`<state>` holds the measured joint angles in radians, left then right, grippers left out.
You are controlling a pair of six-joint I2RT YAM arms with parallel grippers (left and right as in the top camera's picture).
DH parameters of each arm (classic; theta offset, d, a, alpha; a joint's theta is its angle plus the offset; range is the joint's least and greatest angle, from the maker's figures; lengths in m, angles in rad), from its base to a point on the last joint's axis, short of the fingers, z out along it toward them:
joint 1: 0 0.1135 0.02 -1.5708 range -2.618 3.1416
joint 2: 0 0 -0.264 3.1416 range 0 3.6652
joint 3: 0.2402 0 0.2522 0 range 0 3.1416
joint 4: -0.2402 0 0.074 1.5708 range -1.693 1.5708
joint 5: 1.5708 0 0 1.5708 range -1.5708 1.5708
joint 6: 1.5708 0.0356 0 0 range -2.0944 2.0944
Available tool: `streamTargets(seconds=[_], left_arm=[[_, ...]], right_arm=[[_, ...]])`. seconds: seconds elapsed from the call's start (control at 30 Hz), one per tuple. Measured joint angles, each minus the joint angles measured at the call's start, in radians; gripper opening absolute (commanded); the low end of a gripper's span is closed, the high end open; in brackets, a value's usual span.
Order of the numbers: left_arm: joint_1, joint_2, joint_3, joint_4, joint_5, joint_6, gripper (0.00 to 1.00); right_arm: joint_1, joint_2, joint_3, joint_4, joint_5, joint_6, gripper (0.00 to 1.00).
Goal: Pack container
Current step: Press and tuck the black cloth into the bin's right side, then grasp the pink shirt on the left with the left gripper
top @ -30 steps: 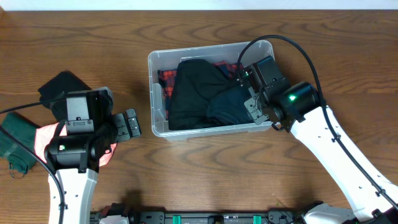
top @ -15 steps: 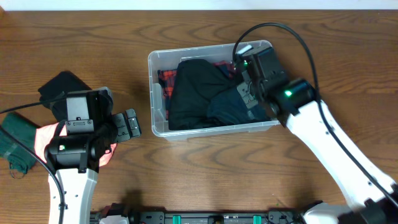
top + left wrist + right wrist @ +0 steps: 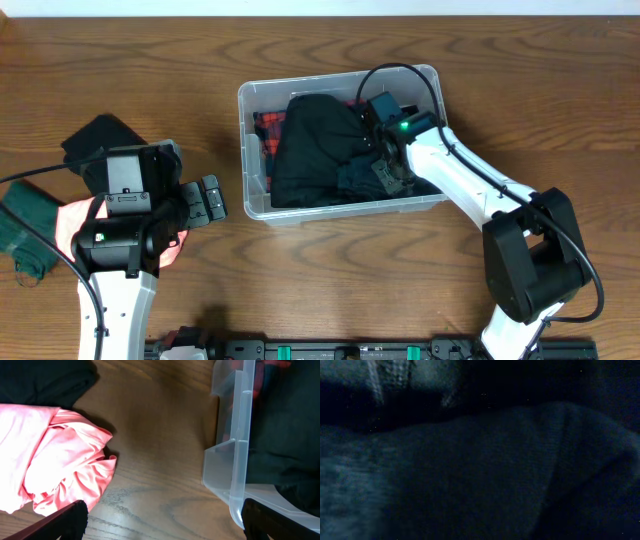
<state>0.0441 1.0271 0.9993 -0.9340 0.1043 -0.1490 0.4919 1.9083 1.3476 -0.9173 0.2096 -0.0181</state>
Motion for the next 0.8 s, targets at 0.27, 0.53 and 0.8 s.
streamTargets(seconds=[0.27,0.53,0.8], left_arm=[[0.000,0.000,0.000,0.000,0.000,0.000,0.98],[0.002,0.000,0.000,0.024,-0.050,-0.014,0.98],[0.273,0.035,0.000,-0.002,-0.192,-0.201,0.98]], right_arm=[[0.000,-0.045,-0.001,0.002,-0.007,-0.002,0.03],[-0.011,-0.392,0.002,0.122,-0.031,-0.021,0.65],[-0.142,-0.534,0.020,0.074,-0.037,-0.026,0.69]])
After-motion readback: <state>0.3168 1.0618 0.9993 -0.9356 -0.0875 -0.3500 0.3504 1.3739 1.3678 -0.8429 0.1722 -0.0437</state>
